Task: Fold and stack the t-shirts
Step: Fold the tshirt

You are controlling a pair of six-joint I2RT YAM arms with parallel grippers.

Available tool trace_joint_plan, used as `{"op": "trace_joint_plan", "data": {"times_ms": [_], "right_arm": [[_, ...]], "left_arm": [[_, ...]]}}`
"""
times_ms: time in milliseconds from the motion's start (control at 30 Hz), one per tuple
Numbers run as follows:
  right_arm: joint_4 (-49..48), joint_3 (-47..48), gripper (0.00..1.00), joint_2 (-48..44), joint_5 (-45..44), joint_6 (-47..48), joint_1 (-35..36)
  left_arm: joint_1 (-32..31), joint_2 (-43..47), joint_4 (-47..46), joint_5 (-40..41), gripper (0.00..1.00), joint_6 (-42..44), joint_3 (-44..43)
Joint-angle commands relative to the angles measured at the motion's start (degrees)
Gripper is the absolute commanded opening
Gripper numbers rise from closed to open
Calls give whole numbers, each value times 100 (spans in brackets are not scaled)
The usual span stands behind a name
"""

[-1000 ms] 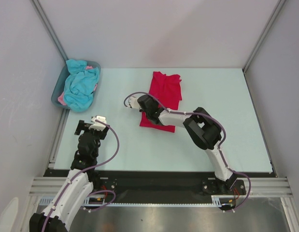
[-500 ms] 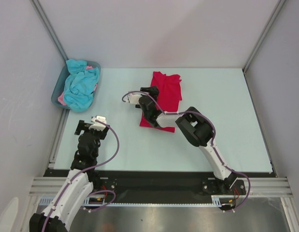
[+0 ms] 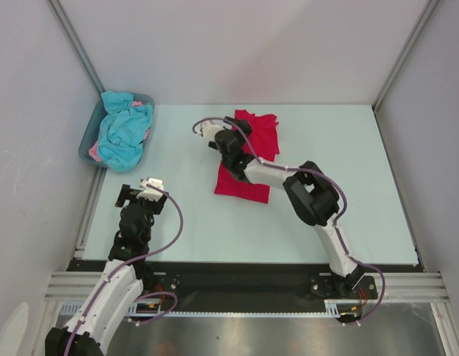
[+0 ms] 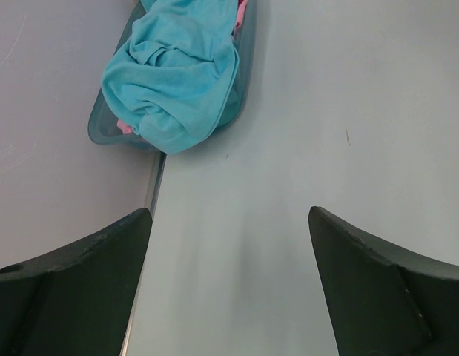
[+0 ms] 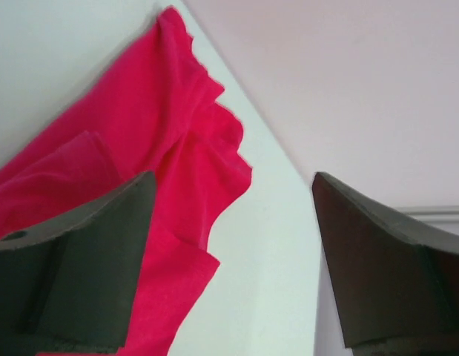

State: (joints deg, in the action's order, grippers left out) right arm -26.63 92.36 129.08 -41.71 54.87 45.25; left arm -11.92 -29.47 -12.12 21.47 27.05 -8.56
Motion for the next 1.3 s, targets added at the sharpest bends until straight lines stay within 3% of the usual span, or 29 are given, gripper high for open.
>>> {"op": "trace_joint_plan", "data": {"times_ms": [0,33,67,100,133,233,267,333,367,433,467,667,800,967,1100,1267], "right_arm": [[2668,739,81,-725,443,-2196,-499],[3255,836,72,-761,923,-2452,-700],[4079,993,31,-822,1163,-2681,-807],[4305,986,9,-849,1279,-3075,-886],[4498,951,0,-875,1515,-3192,-1070],[4896,496,0,-1068,1763,-3343,-1290],[4800,329,0,-1121,1754,-3317,-1343],[4738,-68,0,-1253,1746,-3325,-1440],[4894,-103,0,-1262,1780,-3369,-1562],[5149,-113,0,-1306,1990,-3561,-1677],[5342,-121,0,-1350,2114,-3632,-1782],[5616,-262,0,-1710,2361,-3703,-1810],[5845,-130,0,-1824,2685,-3738,-1810],[6055,124,0,-1737,3397,-3791,-1722],[6082,292,0,-1334,3845,-3861,-1634],[5863,362,0,-911,3890,-3809,-1511]], "left_arm": [[41,38,51,-222,93,37,-41],[50,21,95,-301,93,63,-49],[50,-5,200,-519,93,142,-84],[50,-41,288,-669,93,169,-120],[50,-76,402,-827,93,213,-172],[41,-243,930,-1618,80,467,-496],[50,-287,1113,-1803,67,572,-559],[41,-497,1124,-2103,55,800,-716],[41,-611,1133,-2286,32,880,-805],[41,-997,1142,-2376,14,969,-1146],[41,-1138,1142,-2393,0,978,-1261],[-29,-2438,896,-2859,0,539,-2167],[-792,-3195,598,-2306,0,916,-2379],[-803,-3933,-62,-2587,0,636,-2580],[-803,-4995,-211,-1817,0,118,-3081],[-794,-5305,-704,-1217,0,-103,-3152]]}}
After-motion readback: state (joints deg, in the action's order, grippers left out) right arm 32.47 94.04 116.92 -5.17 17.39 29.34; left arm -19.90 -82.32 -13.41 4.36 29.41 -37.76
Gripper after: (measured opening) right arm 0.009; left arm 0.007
